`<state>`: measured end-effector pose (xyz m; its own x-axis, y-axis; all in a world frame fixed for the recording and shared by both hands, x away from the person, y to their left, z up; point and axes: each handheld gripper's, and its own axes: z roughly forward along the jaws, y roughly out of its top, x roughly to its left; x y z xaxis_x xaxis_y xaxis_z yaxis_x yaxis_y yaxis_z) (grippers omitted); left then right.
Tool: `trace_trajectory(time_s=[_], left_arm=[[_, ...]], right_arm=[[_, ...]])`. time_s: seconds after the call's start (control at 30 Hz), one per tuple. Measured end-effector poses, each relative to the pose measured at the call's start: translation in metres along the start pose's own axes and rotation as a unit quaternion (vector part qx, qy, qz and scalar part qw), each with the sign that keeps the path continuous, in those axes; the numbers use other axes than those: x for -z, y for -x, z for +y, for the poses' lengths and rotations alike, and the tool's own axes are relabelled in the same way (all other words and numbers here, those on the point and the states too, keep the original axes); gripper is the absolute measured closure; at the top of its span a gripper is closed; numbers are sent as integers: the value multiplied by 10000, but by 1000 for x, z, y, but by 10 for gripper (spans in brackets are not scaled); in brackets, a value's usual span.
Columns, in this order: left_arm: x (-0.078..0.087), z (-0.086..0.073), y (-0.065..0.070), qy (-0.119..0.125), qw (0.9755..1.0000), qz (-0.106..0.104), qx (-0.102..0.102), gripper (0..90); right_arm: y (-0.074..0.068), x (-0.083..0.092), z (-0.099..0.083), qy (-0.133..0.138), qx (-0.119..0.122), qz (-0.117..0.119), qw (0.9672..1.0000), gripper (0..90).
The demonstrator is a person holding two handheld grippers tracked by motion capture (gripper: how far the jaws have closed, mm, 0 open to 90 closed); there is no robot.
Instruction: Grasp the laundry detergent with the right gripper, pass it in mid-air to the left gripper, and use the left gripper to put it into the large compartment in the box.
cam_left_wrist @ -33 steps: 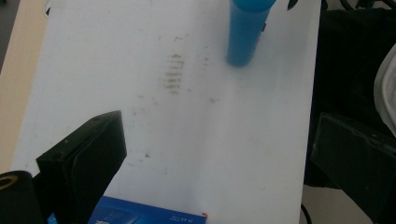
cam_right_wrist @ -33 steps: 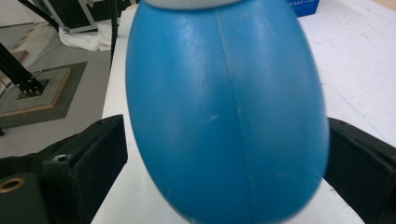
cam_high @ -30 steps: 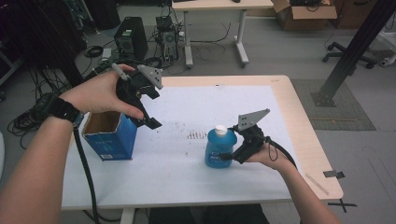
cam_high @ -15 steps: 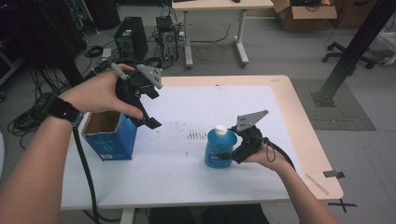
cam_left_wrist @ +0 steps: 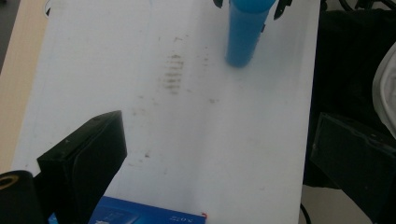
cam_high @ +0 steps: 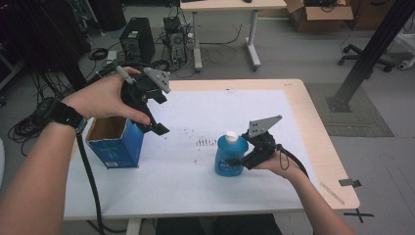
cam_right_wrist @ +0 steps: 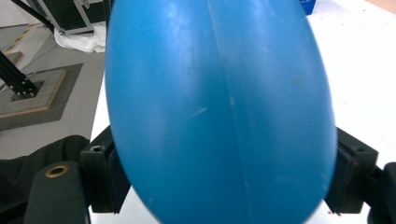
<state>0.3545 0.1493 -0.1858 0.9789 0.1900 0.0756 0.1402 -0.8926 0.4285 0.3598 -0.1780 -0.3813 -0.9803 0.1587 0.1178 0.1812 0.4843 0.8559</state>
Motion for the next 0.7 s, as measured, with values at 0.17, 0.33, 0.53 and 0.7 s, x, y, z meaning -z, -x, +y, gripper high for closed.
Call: trace_trajectory(time_s=[0.17, 0.33, 0.53, 0.7], left_arm=[[1, 0, 1, 9, 10000, 13, 9, 38], [1, 0, 1, 7, 10000, 14, -1, 38], [1, 1, 1, 11, 10000, 5, -9, 39], [0, 1, 1, -3, 10000, 4, -2, 39]], right_arm=[[1, 0, 0, 6, 13, 39, 10000, 222], [1, 1, 0, 18, 7, 39, 10000, 228], [1, 0, -1, 7, 16, 48, 10000, 246], [1, 1, -1, 0, -2, 35, 10000, 265]])
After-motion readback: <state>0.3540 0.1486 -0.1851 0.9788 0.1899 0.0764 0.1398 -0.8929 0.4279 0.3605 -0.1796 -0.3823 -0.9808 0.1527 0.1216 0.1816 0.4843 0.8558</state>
